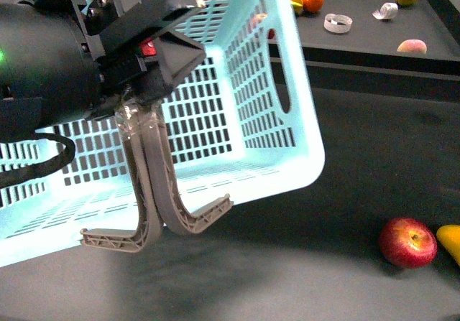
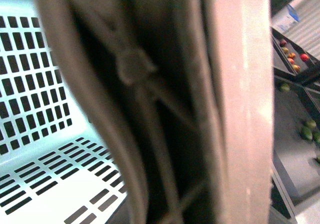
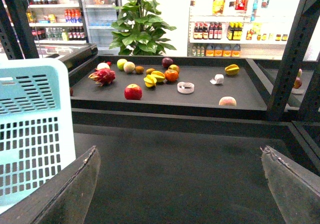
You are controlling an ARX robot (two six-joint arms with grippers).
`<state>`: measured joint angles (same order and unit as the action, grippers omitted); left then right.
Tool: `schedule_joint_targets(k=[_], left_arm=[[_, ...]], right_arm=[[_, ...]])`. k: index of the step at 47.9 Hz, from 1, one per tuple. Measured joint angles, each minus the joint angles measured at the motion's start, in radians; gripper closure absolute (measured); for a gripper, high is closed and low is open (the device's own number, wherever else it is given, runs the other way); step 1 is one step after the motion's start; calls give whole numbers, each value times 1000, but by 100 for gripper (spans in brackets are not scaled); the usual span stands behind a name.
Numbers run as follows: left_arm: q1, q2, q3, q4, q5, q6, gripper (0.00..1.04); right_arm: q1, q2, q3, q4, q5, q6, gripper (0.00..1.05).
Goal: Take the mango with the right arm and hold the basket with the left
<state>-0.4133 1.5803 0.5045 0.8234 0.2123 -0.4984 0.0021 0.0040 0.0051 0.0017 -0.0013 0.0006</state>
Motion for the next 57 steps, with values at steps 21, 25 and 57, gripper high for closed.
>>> schedule_joint_targets(k=[21, 25, 57], left_arm=[[-109, -21, -4, -6, -46, 66, 88], [-109, -21, -4, -6, -55, 76, 88], [-111, -21, -4, -6, -56, 81, 88]], right_arm=[[0, 0, 0, 0, 0, 0, 8], [0, 0, 0, 0, 0, 0, 8], [-322, 1326, 83, 948, 119, -261, 8]])
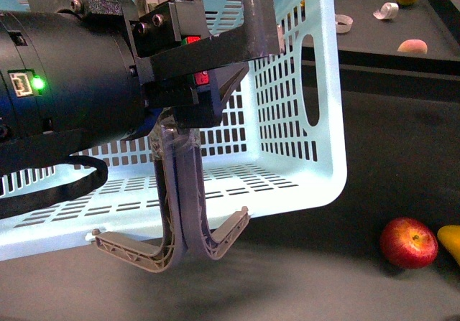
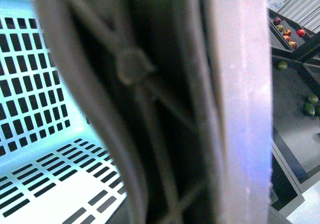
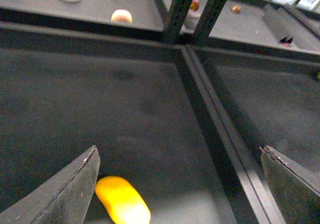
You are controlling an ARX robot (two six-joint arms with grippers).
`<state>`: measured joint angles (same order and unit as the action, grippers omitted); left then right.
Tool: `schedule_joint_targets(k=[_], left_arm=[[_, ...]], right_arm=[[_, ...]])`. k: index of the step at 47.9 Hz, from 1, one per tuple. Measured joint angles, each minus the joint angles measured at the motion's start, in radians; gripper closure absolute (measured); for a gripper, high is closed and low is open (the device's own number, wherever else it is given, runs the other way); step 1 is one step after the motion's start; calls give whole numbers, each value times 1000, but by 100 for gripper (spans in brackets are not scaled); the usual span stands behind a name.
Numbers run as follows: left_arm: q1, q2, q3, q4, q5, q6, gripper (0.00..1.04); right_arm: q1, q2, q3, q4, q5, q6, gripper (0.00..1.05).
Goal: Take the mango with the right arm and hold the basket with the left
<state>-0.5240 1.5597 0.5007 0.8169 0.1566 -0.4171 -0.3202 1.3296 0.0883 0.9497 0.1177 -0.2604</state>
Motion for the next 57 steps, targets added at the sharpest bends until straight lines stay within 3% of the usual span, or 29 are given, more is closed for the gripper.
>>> schedule_joint_targets(k=[11, 27, 57], left_arm=[[0, 0, 0, 0, 0, -1, 88], [0, 0, 0, 0, 3, -1, 88], [0, 0, 0, 0, 3, -1, 88]], right_arm=[[-84, 524, 154, 158, -63, -47, 8], [-132, 1002, 438, 84, -117, -103, 8], [-116, 1341, 793, -96, -143, -132, 8]])
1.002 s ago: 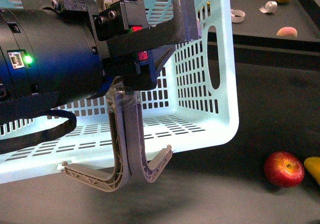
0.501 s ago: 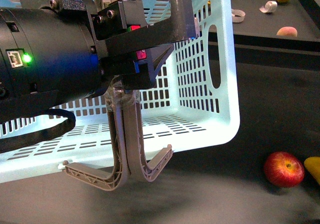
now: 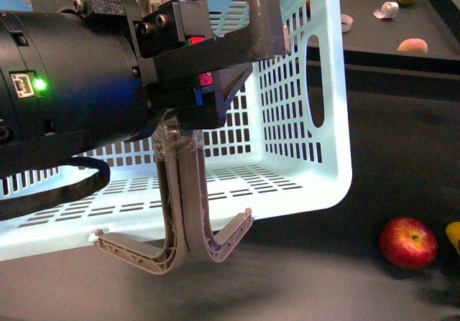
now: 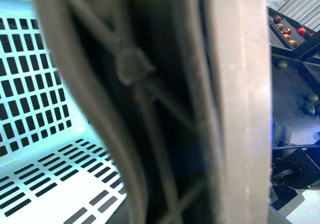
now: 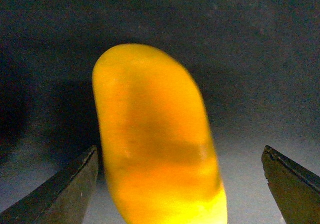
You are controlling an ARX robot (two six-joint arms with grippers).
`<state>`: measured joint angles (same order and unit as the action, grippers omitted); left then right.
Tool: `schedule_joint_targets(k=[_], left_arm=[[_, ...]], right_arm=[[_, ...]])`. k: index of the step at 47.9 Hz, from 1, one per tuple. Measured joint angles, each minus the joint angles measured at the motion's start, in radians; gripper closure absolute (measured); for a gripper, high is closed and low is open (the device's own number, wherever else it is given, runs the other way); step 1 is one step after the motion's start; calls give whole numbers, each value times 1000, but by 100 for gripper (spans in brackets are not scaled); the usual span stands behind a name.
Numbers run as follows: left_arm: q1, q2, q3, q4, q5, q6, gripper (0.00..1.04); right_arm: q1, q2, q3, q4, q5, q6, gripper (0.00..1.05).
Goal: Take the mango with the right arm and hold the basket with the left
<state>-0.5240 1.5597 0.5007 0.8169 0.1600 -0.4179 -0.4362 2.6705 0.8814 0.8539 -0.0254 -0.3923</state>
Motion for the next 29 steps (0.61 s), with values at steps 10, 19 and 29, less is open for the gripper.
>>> schedule_joint_targets(k=[10, 19, 29], left_arm=[[-1, 0, 0, 0, -1, -1, 88], [-1, 0, 0, 0, -2, 1, 88], [-1, 0, 0, 0, -2, 0, 88]], right_arm=[[13, 51, 51, -22, 6, 4, 8], [14, 82, 85, -32, 21, 10, 8], [9, 87, 83, -18, 26, 31, 33]])
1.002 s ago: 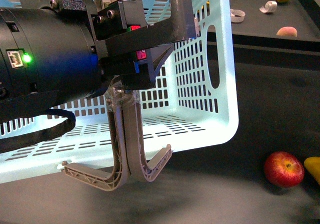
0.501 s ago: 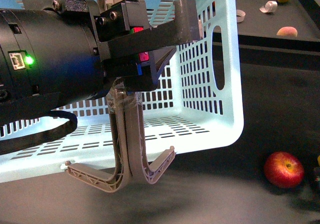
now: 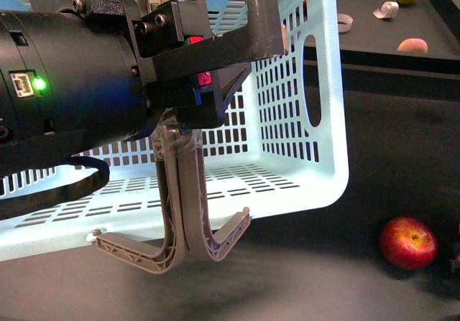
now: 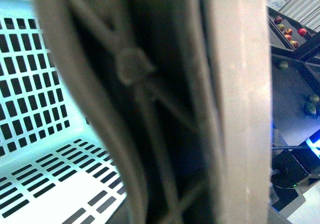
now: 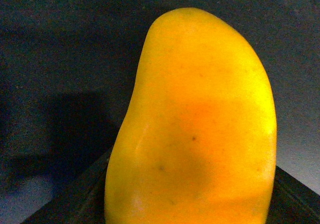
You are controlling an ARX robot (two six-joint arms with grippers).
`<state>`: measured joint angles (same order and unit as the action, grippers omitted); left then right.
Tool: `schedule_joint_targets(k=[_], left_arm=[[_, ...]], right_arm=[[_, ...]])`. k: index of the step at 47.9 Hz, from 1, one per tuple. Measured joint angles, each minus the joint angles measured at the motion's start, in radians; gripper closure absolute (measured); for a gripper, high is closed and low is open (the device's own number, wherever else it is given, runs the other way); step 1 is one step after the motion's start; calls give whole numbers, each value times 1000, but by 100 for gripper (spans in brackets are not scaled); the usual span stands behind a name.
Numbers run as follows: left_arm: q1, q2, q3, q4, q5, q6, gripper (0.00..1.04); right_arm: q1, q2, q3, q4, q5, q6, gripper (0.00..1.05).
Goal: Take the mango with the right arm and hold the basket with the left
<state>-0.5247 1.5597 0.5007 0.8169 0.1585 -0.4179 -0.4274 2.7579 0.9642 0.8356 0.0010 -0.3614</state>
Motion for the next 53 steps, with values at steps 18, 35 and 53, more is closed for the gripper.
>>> schedule_joint_targets(k=[18, 35, 53], left_arm=[[0, 0, 0, 0, 0, 0, 88], [0, 0, 0, 0, 0, 0, 88], [0, 0, 0, 0, 0, 0, 88]], right_arm=[[-4, -162, -162, 74, -56, 80, 45], [164, -750, -480, 4, -235, 188, 45], [471, -1213, -504, -224, -257, 274, 45]])
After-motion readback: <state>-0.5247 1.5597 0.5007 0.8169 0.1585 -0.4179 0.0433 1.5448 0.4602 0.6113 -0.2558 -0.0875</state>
